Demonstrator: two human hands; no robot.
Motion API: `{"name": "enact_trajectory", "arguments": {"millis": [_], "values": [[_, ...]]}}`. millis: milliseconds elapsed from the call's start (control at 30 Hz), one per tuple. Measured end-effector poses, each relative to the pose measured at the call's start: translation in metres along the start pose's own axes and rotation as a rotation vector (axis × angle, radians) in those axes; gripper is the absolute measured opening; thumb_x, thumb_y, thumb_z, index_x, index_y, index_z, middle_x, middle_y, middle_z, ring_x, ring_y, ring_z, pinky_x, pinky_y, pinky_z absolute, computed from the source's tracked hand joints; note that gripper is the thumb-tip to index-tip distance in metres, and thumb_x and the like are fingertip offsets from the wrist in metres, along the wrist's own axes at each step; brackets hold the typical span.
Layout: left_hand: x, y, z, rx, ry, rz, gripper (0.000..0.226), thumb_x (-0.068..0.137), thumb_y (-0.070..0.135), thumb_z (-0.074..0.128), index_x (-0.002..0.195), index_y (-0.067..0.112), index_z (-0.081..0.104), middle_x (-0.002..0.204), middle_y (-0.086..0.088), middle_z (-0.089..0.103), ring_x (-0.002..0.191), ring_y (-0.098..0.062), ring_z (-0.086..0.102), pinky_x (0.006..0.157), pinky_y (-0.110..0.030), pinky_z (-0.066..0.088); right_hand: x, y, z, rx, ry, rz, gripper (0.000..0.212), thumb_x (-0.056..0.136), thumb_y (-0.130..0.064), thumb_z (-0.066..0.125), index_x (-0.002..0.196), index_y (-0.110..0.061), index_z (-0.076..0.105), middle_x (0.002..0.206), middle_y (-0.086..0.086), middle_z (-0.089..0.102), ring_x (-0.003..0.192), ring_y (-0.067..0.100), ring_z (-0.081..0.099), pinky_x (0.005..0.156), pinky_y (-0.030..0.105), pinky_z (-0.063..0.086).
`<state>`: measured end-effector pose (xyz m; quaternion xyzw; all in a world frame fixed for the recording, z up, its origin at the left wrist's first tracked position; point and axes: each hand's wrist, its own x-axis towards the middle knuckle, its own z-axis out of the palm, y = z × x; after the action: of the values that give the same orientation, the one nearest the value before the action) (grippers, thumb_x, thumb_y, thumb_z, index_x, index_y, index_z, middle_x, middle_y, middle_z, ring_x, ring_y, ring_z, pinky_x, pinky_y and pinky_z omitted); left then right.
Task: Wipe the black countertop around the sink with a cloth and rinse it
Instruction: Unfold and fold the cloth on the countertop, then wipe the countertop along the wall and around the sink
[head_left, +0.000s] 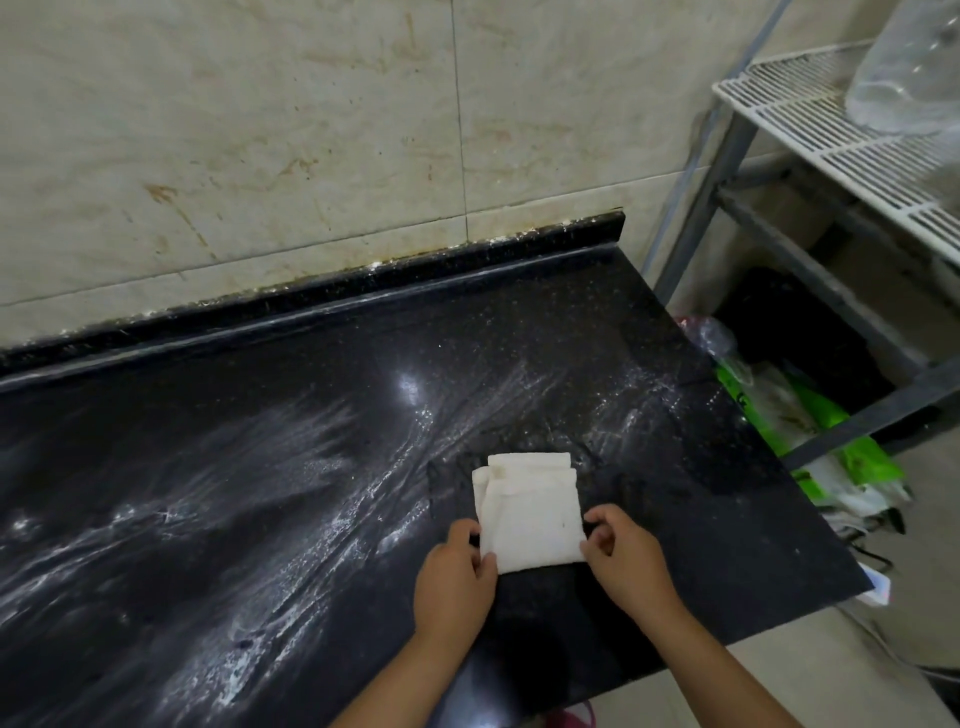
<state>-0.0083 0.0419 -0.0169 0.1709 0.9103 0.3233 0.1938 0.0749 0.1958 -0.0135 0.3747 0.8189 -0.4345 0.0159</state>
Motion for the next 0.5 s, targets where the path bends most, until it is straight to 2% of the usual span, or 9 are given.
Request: {"name": "enact_trajectory", "arguments": {"millis": [67, 167, 233, 267, 333, 367, 400, 433, 500], "values": [[-0.002, 0.000, 0.003, 0.008, 0.022, -0.018, 0.029, 0.090, 0.021, 0.051, 0.119, 0.017, 0.046, 0.070, 0.013, 0.044, 0.086, -0.014, 0.053, 0.071, -0.026, 0.043, 0.002, -0.002, 0.003, -0.168, 0.020, -0.076, 0.018, 0.088, -0.008, 0.053, 0.102, -0.018, 0.055, 0.071, -0.011, 0.048, 0.082, 0.013, 0.049, 0.081, 0.024, 0.040], [-0.002, 0.003, 0.002, 0.038, 0.058, -0.017, 0.027, 0.090, 0.025, 0.051, 0.116, 0.018, 0.048, 0.076, 0.012, 0.046, 0.091, -0.013, 0.049, 0.072, -0.027, 0.042, 0.002, -0.011, 0.002, -0.537, 0.052, -0.071, 0.034, 0.082, -0.012, 0.057, 0.115, -0.017, 0.052, 0.097, -0.004, 0.056, 0.096, 0.015, 0.051, 0.085, 0.029, 0.040], [-0.003, 0.002, -0.001, 0.039, 0.103, -0.009, 0.028, 0.089, 0.028, 0.053, 0.115, 0.018, 0.051, 0.088, 0.013, 0.049, 0.097, -0.012, 0.046, 0.078, -0.024, 0.040, 0.004, -0.017, 0.006, -0.568, 0.190, -0.231, 0.036, 0.060, -0.010, 0.068, 0.096, -0.012, 0.066, 0.089, 0.002, 0.063, 0.083, 0.022, 0.062, 0.070, 0.035, 0.051], [-0.005, 0.001, -0.003, 0.048, 0.122, 0.000, 0.031, 0.089, 0.029, 0.054, 0.116, 0.016, 0.051, 0.097, 0.010, 0.052, 0.103, -0.014, 0.046, 0.083, -0.024, 0.037, 0.008, -0.019, 0.012, -0.559, 0.248, -0.379, 0.030, 0.054, -0.012, 0.065, 0.083, -0.012, 0.070, 0.081, 0.002, 0.065, 0.073, 0.023, 0.065, 0.062, 0.034, 0.053], [-0.006, -0.004, -0.006, 0.085, 0.154, 0.011, 0.034, 0.087, 0.025, 0.058, 0.118, 0.010, 0.054, 0.111, 0.000, 0.057, 0.110, -0.020, 0.047, 0.089, -0.025, 0.035, 0.016, -0.034, 0.017, -0.590, 0.107, -0.519, 0.029, 0.063, -0.024, 0.049, 0.078, -0.018, 0.073, 0.085, 0.003, 0.069, 0.078, 0.025, 0.068, 0.067, 0.035, 0.056], [-0.007, -0.008, -0.007, 0.102, 0.163, 0.011, 0.033, 0.086, 0.021, 0.061, 0.115, 0.007, 0.057, 0.111, -0.004, 0.059, 0.109, -0.024, 0.049, 0.089, -0.026, 0.035, 0.022, -0.039, 0.022, -0.648, -0.022, -0.508, 0.042, 0.070, -0.034, 0.039, 0.090, -0.021, 0.073, 0.102, 0.007, 0.069, 0.095, 0.028, 0.067, 0.080, 0.038, 0.054], [-0.009, -0.013, -0.008, 0.118, 0.177, 0.020, 0.030, 0.083, 0.016, 0.064, 0.111, 0.005, 0.060, 0.108, -0.006, 0.061, 0.106, -0.027, 0.051, 0.087, -0.028, 0.036, 0.028, -0.043, 0.027, -0.720, -0.132, -0.502, 0.058, 0.075, -0.043, 0.027, 0.111, -0.023, 0.067, 0.127, 0.010, 0.058, 0.119, 0.031, 0.054, 0.098, 0.045, 0.043], [-0.010, -0.019, -0.009, 0.130, 0.190, 0.036, 0.027, 0.080, 0.011, 0.067, 0.105, 0.004, 0.063, 0.104, -0.008, 0.063, 0.102, -0.029, 0.054, 0.085, -0.029, 0.037, 0.033, -0.041, 0.033, -0.772, -0.228, -0.532, 0.074, 0.075, -0.054, 0.011, 0.133, -0.026, 0.049, 0.149, 0.008, 0.033, 0.138, 0.031, 0.028, 0.112, 0.047, 0.020], [-0.012, -0.027, -0.011, 0.169, 0.216, 0.074, 0.025, 0.072, 0.005, 0.073, 0.095, 0.004, 0.065, 0.097, -0.009, 0.065, 0.092, -0.032, 0.059, 0.080, -0.033, 0.041, 0.041, -0.038, 0.041, -0.757, -0.358, -0.488, 0.103, 0.059, -0.075, -0.022, 0.147, -0.034, 0.013, 0.157, -0.003, -0.007, 0.144, 0.024, -0.011, 0.111, 0.039, -0.017]]}}
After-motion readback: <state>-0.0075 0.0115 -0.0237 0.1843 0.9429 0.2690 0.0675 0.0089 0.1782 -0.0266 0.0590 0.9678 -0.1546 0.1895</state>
